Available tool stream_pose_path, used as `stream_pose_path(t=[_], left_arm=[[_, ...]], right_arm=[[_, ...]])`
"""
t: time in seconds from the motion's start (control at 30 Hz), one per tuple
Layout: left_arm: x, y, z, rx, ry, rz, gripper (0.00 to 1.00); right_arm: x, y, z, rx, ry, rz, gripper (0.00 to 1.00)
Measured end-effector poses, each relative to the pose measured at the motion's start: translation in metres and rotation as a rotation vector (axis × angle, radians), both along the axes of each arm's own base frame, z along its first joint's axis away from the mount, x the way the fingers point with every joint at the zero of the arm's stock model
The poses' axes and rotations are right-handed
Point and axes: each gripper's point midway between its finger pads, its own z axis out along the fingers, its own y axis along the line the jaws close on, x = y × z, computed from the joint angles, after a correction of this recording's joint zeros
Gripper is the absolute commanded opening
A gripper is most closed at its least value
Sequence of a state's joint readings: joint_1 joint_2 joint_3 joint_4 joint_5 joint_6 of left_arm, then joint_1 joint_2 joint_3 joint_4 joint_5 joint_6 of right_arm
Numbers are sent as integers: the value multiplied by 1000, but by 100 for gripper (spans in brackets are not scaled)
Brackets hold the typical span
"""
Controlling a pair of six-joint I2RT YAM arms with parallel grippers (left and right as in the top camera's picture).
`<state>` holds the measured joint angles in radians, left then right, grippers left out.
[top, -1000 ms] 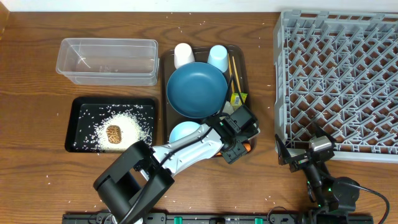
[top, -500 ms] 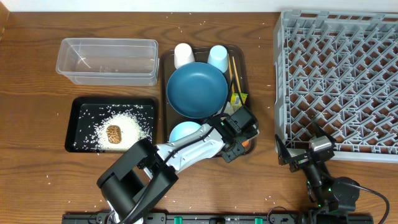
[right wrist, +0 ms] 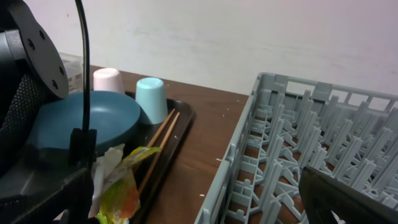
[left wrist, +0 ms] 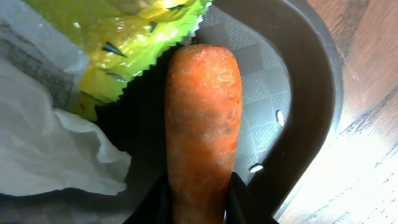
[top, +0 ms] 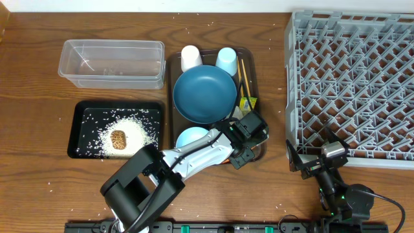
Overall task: Sort waste into correct bins and load items into the dishwasher rack
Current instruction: 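Carry the carrot with the left gripper over the black tray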
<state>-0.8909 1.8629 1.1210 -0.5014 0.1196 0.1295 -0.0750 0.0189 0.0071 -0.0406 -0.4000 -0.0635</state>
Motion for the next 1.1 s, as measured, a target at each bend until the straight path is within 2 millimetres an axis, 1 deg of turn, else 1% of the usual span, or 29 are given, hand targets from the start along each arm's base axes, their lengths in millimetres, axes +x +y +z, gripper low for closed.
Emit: stream_pose_path(t=[0.1, 0.2, 0.47, 0.63, 0.77, 0.87, 0.97, 1.1], left_arm=[[-1, 2, 3, 5, 2, 10, 19], [0, 1, 11, -13, -7, 22, 19], [1, 0, 52, -82, -59, 28, 19], [-4, 6, 71, -99, -73, 29, 19], [-8, 13, 81, -95, -76, 30, 19], [-7, 21, 88, -74, -103, 41, 19], [0, 33, 93, -34, -150, 66, 19], [17, 56, 101, 8, -207, 132, 19]], right_arm=[[0, 0, 0, 0, 0, 0, 99], [0, 0, 0, 0, 0, 0, 99], [0, 0, 0, 0, 0, 0, 99], [0, 0, 0, 0, 0, 0, 99], [0, 0, 0, 0, 0, 0, 99], [0, 0, 0, 0, 0, 0, 99], [0, 0, 0, 0, 0, 0, 99], [0, 0, 0, 0, 0, 0, 99]])
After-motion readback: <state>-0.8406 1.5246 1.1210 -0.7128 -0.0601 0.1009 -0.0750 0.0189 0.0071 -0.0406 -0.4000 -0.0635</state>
